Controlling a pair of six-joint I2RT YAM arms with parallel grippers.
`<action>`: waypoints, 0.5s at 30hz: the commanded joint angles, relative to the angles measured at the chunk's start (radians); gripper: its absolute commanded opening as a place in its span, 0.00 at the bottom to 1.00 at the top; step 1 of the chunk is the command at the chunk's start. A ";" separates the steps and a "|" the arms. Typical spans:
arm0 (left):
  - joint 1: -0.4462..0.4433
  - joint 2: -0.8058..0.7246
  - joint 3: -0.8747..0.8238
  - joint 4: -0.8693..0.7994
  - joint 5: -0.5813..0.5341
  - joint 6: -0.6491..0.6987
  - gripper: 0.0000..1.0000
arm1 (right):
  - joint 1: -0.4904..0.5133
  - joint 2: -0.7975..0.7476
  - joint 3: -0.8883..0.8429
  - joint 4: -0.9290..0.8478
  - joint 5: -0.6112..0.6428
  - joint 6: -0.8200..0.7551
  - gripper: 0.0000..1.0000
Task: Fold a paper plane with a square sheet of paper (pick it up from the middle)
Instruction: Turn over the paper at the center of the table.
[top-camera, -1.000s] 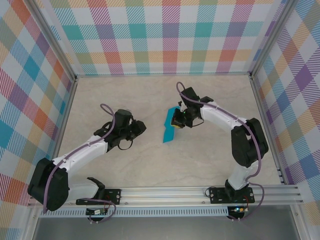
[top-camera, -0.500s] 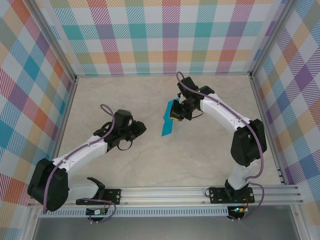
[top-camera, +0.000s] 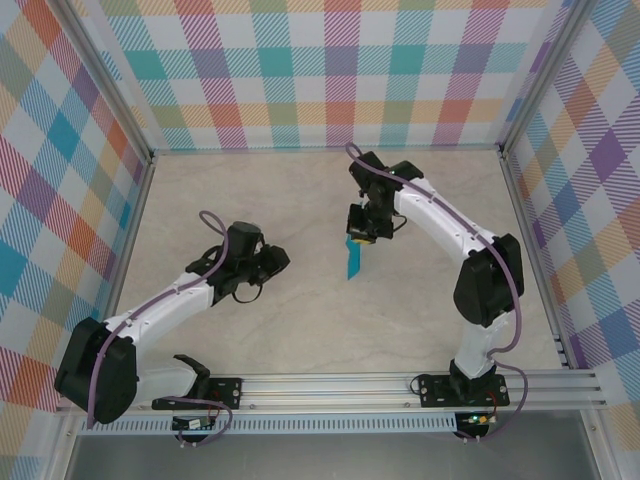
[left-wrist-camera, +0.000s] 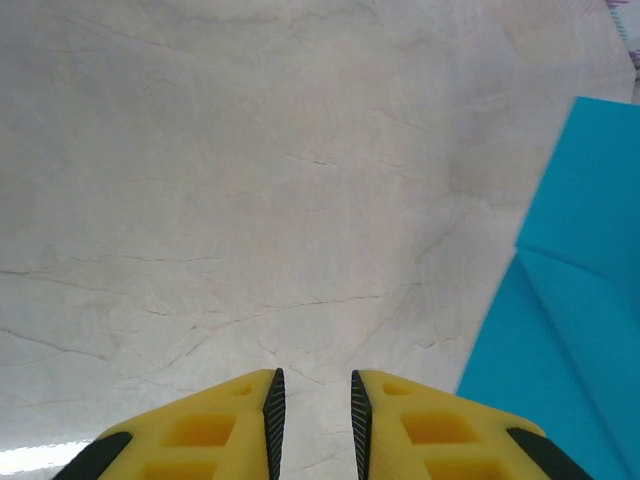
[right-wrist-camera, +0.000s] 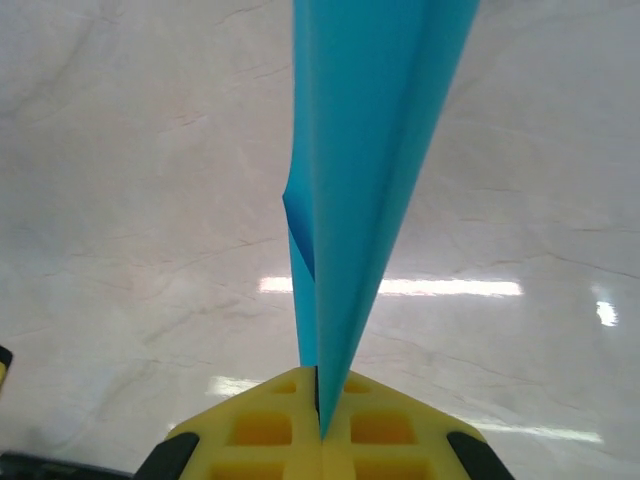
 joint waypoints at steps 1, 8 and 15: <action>0.029 -0.055 -0.049 -0.022 -0.029 0.005 0.26 | 0.054 0.034 0.115 -0.255 0.236 -0.067 0.04; 0.078 -0.193 -0.094 -0.144 -0.101 0.049 0.26 | 0.172 0.261 0.311 -0.465 0.415 -0.028 0.05; 0.120 -0.351 -0.141 -0.266 -0.181 0.076 0.27 | 0.265 0.540 0.504 -0.446 0.275 0.017 0.10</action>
